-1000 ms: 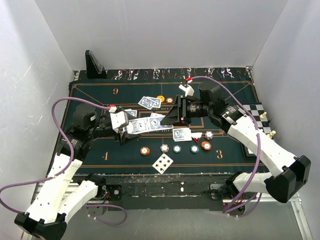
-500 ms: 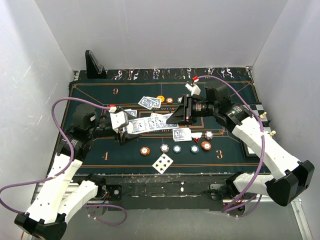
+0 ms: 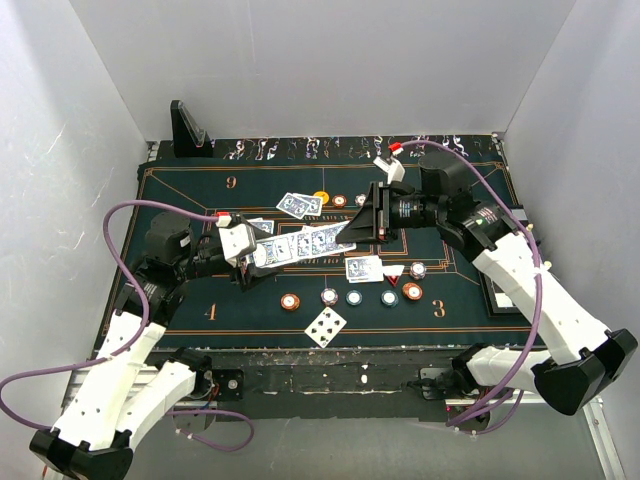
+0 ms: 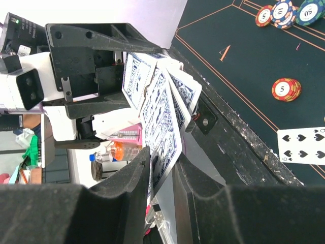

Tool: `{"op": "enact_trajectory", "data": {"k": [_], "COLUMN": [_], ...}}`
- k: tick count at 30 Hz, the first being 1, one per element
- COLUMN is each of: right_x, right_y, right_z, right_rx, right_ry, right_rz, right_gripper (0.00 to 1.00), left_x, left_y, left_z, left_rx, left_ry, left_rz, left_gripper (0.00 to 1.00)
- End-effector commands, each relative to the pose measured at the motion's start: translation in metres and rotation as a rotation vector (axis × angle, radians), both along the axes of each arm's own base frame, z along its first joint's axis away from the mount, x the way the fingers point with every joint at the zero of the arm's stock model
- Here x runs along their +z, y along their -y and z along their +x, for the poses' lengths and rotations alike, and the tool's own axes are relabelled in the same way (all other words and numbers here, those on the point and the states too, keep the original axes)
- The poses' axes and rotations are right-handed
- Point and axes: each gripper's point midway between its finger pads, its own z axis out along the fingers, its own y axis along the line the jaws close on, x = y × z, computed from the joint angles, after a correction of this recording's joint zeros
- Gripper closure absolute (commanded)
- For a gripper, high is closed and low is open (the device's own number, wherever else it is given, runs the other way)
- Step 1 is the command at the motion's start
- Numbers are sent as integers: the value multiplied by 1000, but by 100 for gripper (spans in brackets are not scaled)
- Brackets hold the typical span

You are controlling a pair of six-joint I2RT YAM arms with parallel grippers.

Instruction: Distribute texas hold em gaming equipment

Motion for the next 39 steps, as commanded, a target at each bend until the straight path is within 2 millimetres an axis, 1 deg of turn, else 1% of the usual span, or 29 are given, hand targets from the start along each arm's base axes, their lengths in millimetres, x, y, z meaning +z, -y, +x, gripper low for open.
{"op": "enact_trajectory", "data": {"k": [1, 8, 14, 16, 19, 24, 30, 32, 33, 35, 37, 38, 39], "right_x": [24, 30, 15, 13, 20, 45, 68, 73, 76, 80, 80, 78, 70], "right_y": [6, 12, 13, 15, 17, 20, 23, 28, 31, 42, 51, 54, 57], "right_z": [-10, -8, -5, -4, -3, -2, -2, 3, 10, 27, 46, 57, 68], "right_rx": [32, 17, 20, 14, 1, -8, -3, -30, -53, -127, -200, -230, -258], "right_ry": [65, 85, 75, 82, 109, 155, 197, 220, 234, 259, 302, 317, 321], "right_rz": [29, 20, -28, -48, -46, -14, 15, 10, 1, -20, -68, -102, -153], "right_gripper": [69, 71, 70, 70, 72, 87, 96, 98, 99, 99, 99, 99, 99], "left_x": [10, 10, 12, 12, 11, 11, 9, 9, 9, 8, 9, 10, 11], "left_y": [0, 0, 0, 0, -1, -1, -2, -2, -2, -2, -2, -3, -3], "left_z": [4, 4, 3, 3, 3, 3, 3, 2, 2, 2, 1, 1, 0], "left_rx": [17, 16, 17, 15, 20, 21, 23, 23, 24, 23, 23, 23, 23], "left_ry": [42, 41, 43, 44, 42, 43, 45, 45, 45, 42, 42, 44, 49], "left_rz": [-25, -26, -31, -31, -30, -28, -23, -23, -23, -22, -22, -23, -23], "left_gripper": [100, 100, 100, 100, 100, 100, 100, 100, 100, 100, 100, 100, 100]}}
